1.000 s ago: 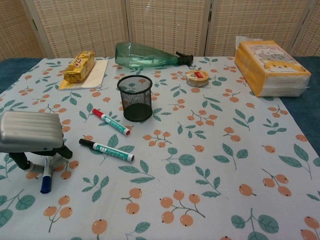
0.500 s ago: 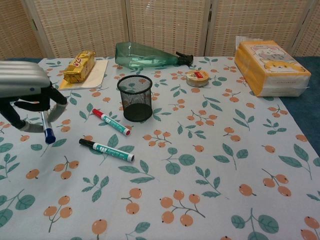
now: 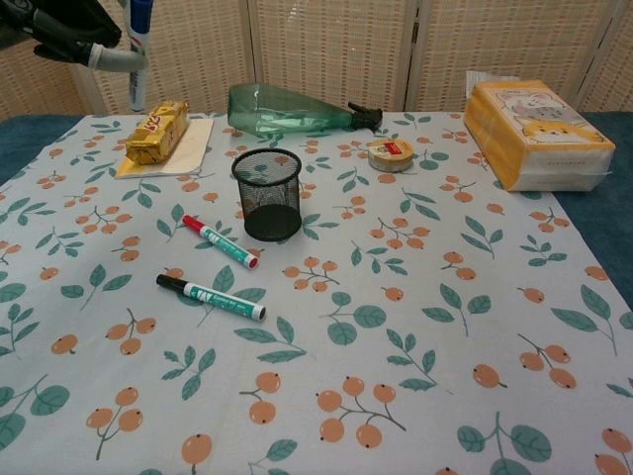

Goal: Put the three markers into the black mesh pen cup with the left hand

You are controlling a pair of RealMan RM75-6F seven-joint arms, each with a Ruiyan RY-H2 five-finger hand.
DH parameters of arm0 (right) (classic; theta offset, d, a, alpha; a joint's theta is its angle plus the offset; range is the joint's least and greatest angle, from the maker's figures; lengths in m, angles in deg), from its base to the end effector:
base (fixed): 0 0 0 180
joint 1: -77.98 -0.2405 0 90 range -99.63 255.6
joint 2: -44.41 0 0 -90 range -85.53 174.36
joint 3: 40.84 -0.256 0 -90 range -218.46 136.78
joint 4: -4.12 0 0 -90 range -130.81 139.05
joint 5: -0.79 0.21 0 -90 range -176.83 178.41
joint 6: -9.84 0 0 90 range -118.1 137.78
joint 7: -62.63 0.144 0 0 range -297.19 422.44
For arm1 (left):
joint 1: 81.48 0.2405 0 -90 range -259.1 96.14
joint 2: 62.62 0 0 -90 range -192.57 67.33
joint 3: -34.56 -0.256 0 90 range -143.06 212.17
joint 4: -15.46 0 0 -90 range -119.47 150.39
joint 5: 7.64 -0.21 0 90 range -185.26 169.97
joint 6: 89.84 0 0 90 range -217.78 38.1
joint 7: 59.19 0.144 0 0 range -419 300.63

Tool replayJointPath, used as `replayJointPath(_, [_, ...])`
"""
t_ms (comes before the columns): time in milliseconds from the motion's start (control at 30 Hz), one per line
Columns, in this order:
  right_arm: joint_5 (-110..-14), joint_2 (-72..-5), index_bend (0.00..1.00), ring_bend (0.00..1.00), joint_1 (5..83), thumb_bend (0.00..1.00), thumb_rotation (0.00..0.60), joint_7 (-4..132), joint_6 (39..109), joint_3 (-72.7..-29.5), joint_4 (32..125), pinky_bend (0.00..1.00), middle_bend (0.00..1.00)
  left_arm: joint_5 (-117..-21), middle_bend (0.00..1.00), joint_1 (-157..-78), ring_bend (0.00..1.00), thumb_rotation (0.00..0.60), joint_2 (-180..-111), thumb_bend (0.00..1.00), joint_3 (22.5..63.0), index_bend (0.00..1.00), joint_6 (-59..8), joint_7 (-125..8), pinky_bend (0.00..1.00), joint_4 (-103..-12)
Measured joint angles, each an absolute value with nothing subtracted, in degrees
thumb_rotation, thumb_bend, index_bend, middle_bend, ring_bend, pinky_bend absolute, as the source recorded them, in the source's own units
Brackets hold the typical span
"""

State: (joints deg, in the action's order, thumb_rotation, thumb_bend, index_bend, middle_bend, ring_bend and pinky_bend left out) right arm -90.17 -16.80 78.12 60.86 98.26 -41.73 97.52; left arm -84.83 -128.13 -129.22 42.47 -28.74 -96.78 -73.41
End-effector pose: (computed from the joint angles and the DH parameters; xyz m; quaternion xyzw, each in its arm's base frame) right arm -0.3132 -0.1465 0.1714 0.6106 -0.3694 0.3676 0.5963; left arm -0.1366 0.3780 0.1174 -0.6141 -0.4964 -0.5595 0.2518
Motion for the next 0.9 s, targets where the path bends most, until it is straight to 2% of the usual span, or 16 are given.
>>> replayJointPath(267, [-90.3, -16.2, 0.05, 0.03, 77.7, 0.2, 0.6, 62.7, 97.6, -41.6, 97.1, 0.0, 0.05, -75.3, 1.0, -131.0, 1.0, 0.6, -139.1, 0.35, 49.1, 0.63, -34.2, -99.0, 1.0, -71.3])
replayJointPath(467, [-90.6, -15.9, 0.05, 0.03, 77.2, 0.2, 0.6, 63.6, 96.5, -41.3, 96.8, 0.0, 0.05, -71.2, 1.0, -133.4, 1.0, 0.6, -146.3, 0.35, 52.5, 0.63, -37.0, -98.6, 1.0, -66.2])
replayJointPath(667, [-90.4, -15.4, 0.05, 0.03, 76.9, 0.2, 0.6, 65.0, 96.2, -41.2, 96.5, 0.0, 0.05, -67.7, 1.0, -135.7, 1.0, 0.6, -152.5, 0.35, 55.1, 0.63, -39.8, -97.1, 1.0, -59.8])
replayJointPath(900, [-91.9, -15.1, 0.05, 0.03, 78.3, 0.2, 0.6, 66.2, 99.4, -40.8, 96.2, 0.0, 0.05, -68.3, 1.0, -135.6, 1.0, 0.6, -156.5, 0.35, 55.6, 0.63, -41.1, -97.9, 1.0, -54.5])
